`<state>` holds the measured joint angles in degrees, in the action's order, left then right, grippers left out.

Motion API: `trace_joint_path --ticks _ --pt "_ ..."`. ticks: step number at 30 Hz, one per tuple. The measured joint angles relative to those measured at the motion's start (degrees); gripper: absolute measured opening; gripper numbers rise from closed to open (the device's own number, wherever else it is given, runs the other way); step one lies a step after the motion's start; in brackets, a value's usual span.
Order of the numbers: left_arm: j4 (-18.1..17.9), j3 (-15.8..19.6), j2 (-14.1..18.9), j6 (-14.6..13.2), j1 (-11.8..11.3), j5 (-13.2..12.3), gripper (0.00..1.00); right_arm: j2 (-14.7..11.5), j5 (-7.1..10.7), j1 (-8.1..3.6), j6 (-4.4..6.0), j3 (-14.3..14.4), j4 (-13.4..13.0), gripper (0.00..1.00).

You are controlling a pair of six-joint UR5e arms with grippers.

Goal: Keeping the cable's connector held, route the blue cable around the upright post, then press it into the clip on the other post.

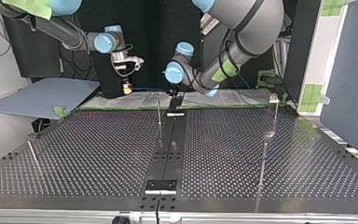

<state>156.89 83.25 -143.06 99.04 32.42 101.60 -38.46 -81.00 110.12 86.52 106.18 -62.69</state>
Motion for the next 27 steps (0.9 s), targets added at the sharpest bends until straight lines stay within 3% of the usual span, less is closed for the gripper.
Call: trace_joint_path --ticks 16,27 --pt "0.34 -0.01 0.02 0.3 -1.62 0.09 0.0 0.01 0.44 -2.78 0.09 -0.3 0.71 0.0" --pt "-0.33 0.01 -0.04 0.83 -2.28 -3.72 0.0 0.0 0.48 -3.95 0.0 -0.3 1.67 0.0"
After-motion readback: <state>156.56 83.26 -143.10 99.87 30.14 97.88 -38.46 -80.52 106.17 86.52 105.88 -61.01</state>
